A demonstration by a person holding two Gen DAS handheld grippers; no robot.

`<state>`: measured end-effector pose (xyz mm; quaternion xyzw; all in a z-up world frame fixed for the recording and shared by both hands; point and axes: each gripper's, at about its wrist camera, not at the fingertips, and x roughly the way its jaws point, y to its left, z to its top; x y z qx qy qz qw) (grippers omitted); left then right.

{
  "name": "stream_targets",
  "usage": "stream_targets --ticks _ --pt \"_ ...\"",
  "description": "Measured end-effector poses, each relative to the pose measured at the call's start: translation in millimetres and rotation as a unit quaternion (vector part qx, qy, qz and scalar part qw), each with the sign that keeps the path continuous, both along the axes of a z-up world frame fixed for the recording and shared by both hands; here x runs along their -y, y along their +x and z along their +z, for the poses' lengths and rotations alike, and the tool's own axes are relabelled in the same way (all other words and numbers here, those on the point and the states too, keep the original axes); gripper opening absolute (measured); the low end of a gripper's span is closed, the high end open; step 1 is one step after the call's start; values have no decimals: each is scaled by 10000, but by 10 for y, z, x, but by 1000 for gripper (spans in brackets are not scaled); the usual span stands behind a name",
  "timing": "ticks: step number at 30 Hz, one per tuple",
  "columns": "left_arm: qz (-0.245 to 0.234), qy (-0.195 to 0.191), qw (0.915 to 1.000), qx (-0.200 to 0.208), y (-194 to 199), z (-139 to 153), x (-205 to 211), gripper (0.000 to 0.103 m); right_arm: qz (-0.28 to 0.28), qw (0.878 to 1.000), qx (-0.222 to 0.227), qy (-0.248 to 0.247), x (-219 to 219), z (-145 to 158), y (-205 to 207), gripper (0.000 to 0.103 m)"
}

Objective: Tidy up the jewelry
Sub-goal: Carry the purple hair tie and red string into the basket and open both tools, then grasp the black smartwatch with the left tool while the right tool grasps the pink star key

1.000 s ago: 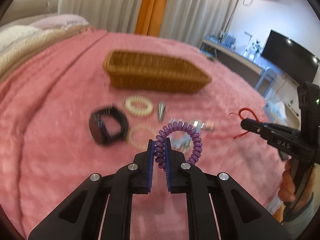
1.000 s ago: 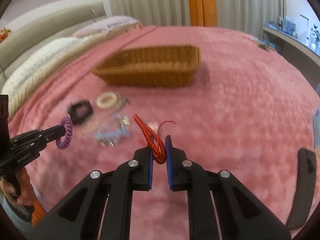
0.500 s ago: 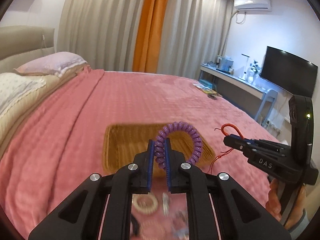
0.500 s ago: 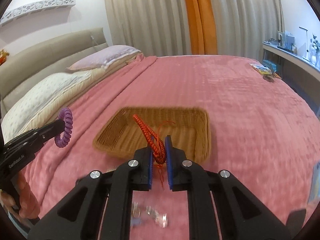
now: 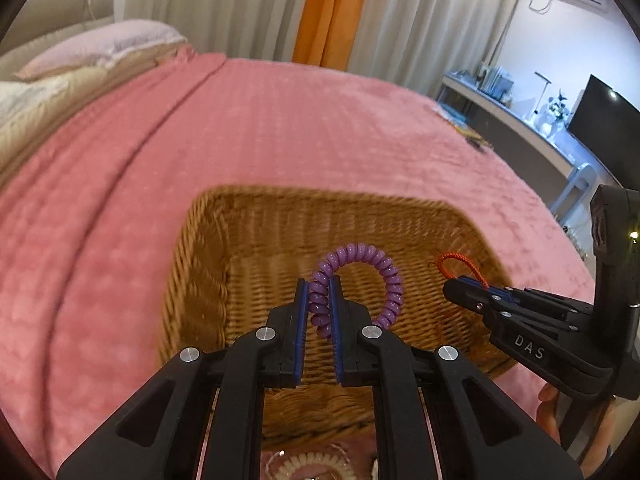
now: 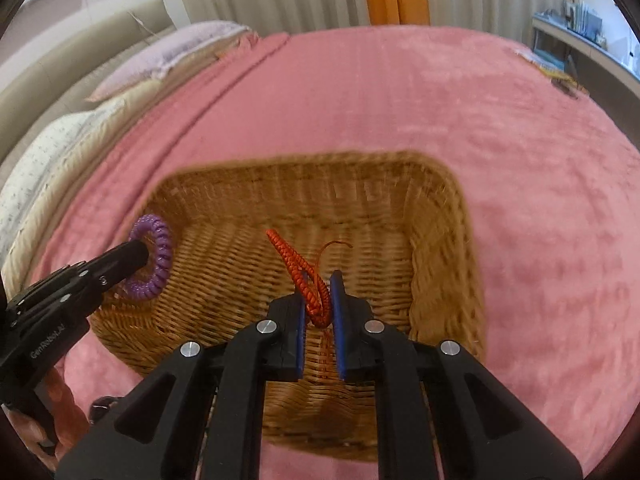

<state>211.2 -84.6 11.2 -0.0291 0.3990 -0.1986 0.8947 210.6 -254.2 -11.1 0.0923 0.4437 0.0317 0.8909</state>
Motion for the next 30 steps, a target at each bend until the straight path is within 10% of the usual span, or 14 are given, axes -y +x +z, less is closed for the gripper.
stream_targets --ticks 7,11,18,23,30 --pt "-83 50 9999 -65 -76 -64 -2 11 -12 9998 -92 195 54 -60 -106 15" --pt "-171 -135 9997 106 -237 94 -60 39 -63 9999 160 19 46 73 -260 53" --pt "-137 -568 9959 694 -734 577 -318 72 -6 9974 725 27 -3 490 -728 56" --pt "-127 -691 9903 1196 -1224 908 -600 81 -257 9893 1416 -257 -78 828 -1347 86" --pt "1 -698 9867 1468 -1787 988 -996 82 -534 9848 1622 -329 -92 899 -1925 89"
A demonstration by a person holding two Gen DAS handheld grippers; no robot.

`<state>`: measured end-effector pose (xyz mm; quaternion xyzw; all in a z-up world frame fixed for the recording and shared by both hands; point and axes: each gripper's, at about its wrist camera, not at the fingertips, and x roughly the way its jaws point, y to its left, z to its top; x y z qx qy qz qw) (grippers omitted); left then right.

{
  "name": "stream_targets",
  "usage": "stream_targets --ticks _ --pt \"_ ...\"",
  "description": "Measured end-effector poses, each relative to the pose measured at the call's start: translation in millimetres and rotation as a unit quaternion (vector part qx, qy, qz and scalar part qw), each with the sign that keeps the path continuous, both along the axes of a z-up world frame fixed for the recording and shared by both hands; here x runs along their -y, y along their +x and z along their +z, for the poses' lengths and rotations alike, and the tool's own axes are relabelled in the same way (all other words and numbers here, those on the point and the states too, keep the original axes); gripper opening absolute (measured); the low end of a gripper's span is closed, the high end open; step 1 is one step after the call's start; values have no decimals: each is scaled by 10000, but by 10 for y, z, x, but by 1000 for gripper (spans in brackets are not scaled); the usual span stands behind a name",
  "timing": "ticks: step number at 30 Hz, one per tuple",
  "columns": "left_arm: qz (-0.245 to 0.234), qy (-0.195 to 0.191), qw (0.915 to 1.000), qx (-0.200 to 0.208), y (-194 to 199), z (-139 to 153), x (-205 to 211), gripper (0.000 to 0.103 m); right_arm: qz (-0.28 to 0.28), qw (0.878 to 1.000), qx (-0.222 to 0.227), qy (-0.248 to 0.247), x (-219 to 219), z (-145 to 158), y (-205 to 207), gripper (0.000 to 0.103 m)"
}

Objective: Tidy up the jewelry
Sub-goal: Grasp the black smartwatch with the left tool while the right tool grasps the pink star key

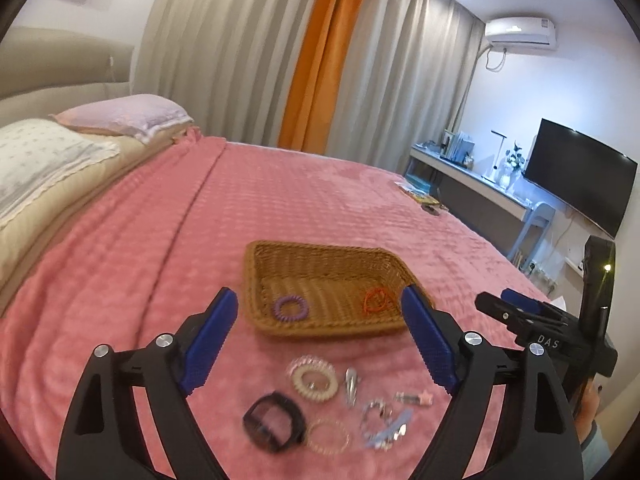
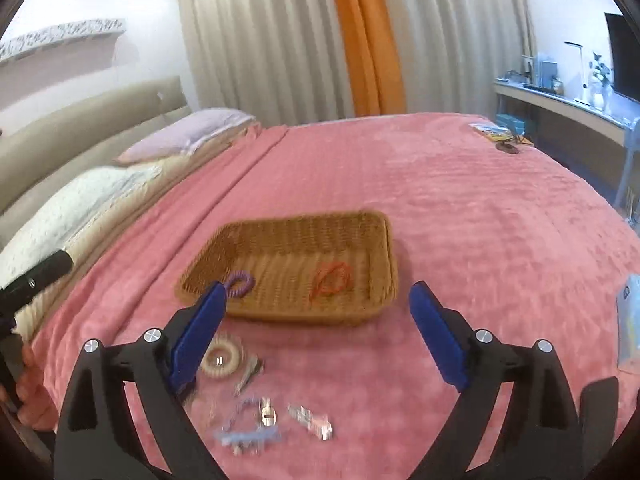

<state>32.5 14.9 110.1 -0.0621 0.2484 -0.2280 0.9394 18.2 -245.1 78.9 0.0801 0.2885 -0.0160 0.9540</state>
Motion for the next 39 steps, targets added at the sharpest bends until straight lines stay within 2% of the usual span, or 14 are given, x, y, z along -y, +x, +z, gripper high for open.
stream_targets --ticks 6,11,19,21,26,30,34,38,39 --pt "188 -76 9995 -240 -193 -278 -293 82 5 9996 -194 -184 -65 -315 -214 91" --pt "408 -31 9966 -710 -160 -652 -385 82 7 9976 -564 -396 -115 -686 -204 92" --pt "630 152 9876 -1433 16 -1222 -325 82 344 9905 -1161 -648 -192 -1159 -83 88" --pt "643 197 9856 -1551 49 -1315 -276 82 413 9882 -1296 -702 -217 -1229 -58 83" --pt "743 228 9817 -1740 125 -1425 -187 80 654 9842 -1482 -720 -290 -1301 7 75" --pt "839 251 9796 -1810 179 -1472 -166 80 734 9793 -1751 -707 -323 -1374 121 58" --pt "839 304 9783 -1868 198 -1493 -108 78 803 9797 -1712 -662 -337 -1339 198 55" --pt "884 556 9751 -1958 257 -1531 -11 60 898 9771 -1797 -699 -368 -1353 263 49" --pt "878 576 9744 -1987 265 -1545 -3 54 937 9771 -1781 -684 -370 -1343 255 41"
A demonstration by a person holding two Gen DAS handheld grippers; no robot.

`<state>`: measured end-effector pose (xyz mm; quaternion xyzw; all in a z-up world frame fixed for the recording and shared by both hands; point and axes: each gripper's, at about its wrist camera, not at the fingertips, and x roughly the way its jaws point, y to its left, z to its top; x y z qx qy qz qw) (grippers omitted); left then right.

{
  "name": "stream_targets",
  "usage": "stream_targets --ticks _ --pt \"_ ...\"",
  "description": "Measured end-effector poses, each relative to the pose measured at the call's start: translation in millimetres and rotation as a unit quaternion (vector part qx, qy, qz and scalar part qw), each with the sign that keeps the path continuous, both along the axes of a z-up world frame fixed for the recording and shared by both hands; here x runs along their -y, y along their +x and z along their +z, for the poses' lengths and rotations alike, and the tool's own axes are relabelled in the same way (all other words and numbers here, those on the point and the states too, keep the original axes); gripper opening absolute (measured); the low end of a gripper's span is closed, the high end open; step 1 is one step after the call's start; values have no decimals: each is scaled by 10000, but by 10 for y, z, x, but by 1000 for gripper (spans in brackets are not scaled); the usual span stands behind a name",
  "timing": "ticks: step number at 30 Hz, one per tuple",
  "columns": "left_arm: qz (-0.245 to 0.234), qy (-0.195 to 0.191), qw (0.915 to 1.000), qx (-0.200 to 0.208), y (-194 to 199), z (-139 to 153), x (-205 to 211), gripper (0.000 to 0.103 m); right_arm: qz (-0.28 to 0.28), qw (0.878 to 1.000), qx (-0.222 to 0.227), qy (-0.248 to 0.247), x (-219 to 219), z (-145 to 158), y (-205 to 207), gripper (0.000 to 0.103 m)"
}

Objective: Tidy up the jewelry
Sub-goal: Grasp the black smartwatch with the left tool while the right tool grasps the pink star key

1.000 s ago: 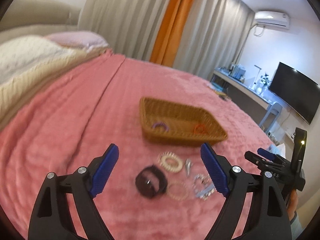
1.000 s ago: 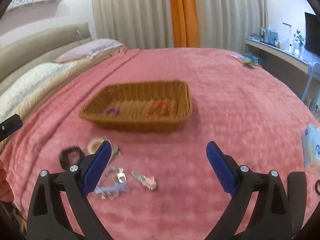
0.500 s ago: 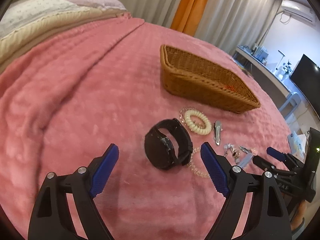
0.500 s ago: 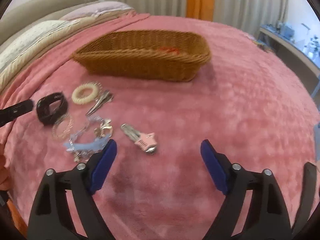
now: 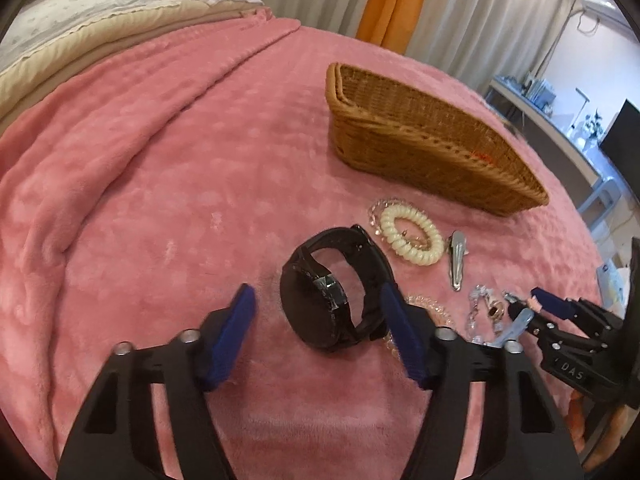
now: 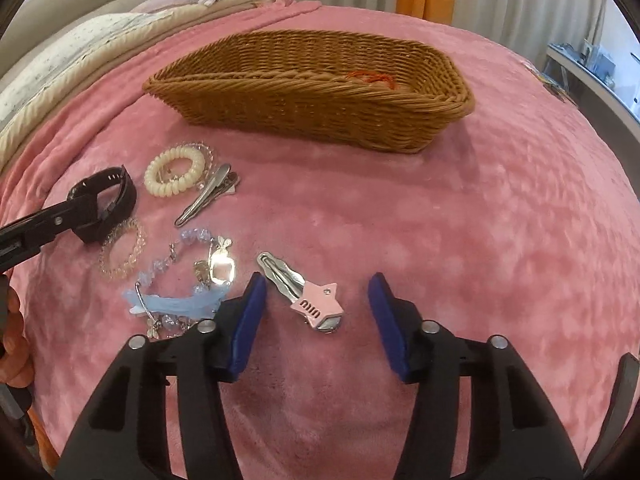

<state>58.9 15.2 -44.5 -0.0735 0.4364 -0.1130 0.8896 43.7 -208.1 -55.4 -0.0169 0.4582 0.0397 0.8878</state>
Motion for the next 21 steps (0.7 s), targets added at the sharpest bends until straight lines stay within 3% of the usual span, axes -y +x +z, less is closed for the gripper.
stream_targets --ticks 2,3,9,15,21 --pt "12 7 10000 -52 17 -20 -16 48 39 10000 -1 60 -3 11 -40 32" --pt "-1 -2 10000 -62 22 -20 -28 36 44 10000 -11 88 3 11 -58 28" --pt "-270 -141 9995 -57 -8 29 -147 19 -173 9988 -110 439 52 35 -194 20" --pt "-475 -213 9986 -40 -19 35 -237 17 -123 9973 -201 696 -24 58 -388 20" --pt "-546 -196 9983 -17 -38 15 -211 23 -36 9986 -94 526 -48 40 -503 21"
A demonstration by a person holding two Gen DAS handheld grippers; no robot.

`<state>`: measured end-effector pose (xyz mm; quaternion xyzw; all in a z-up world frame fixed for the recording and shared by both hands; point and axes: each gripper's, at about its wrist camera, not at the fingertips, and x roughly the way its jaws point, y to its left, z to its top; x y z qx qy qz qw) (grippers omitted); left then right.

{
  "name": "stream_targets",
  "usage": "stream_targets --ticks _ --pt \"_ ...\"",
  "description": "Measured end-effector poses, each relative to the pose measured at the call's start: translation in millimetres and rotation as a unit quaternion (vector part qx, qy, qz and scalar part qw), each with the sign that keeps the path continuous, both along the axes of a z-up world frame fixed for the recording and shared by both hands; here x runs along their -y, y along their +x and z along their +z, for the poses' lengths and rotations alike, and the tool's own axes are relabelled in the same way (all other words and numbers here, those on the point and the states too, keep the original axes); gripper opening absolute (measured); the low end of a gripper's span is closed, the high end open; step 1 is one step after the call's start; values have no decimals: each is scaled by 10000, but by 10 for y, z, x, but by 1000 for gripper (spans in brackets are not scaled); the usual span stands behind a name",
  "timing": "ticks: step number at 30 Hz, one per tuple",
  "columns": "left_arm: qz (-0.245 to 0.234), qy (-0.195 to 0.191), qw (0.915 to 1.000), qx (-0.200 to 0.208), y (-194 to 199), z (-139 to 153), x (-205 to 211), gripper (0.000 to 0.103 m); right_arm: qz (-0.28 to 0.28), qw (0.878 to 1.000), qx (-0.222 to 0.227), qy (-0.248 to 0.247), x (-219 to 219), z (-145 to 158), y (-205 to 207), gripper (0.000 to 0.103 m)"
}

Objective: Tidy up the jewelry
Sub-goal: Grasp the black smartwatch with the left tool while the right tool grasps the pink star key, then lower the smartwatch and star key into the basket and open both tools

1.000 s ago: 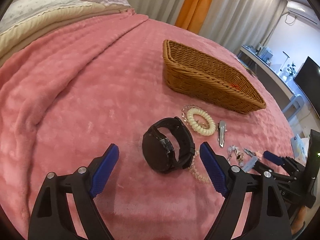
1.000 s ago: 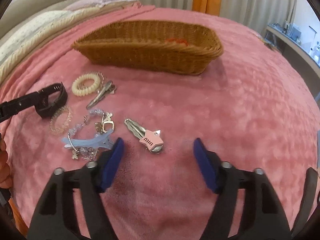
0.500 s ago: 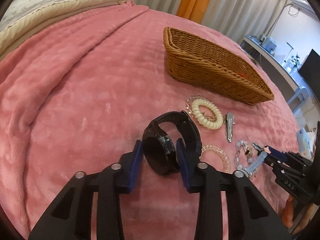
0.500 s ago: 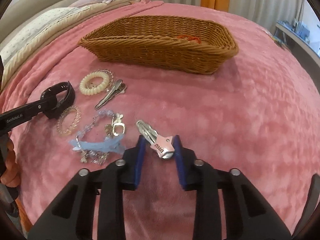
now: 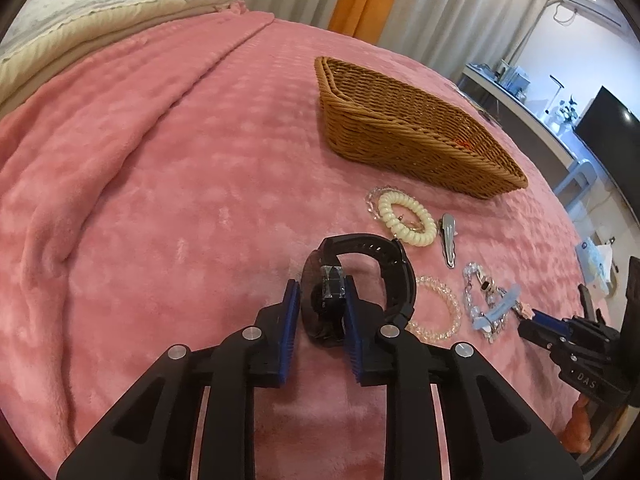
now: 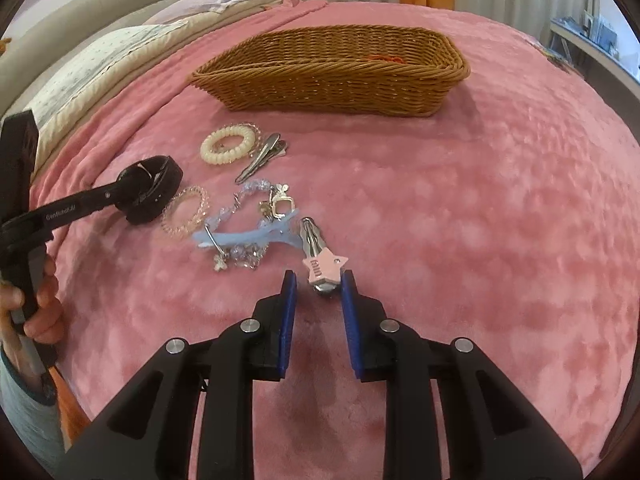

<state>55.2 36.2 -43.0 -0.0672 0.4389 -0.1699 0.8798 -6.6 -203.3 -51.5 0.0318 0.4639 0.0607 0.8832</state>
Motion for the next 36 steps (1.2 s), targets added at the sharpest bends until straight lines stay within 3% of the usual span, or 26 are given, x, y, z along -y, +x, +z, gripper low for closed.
stream_targets --ticks 7,11,12,16,18,21,26,36 --pt "89 55 9999 -3 17 -22 53 28 -31 9999 2 141 53 -16 92 22" --pt "111 76 9999 -23 25 -34 58 31 62 9998 52 170 -2 -25 107 42" --pt "113 79 9999 -24 27 -37 60 31 53 9999 84 82 -27 -26 108 43" --pt "120 93 9999 -21 48 -48 83 30 16 9997 182 -147 -92 -34 130 40" --pt "73 146 9999 26 36 -48 111 20 51 9994 231 -264 -99 -21 116 21" --pt "91 379 9990 238 -21 -13 165 14 90 9993 298 -214 -83 -5 68 21" --pt "-43 208 9983 551 -129 121 175 13 -6 9988 485 -97 13 113 -21 21" --pt "-122 -210 9920 1240 -69 787 269 13 -185 9902 1371 168 190 877 107 21"
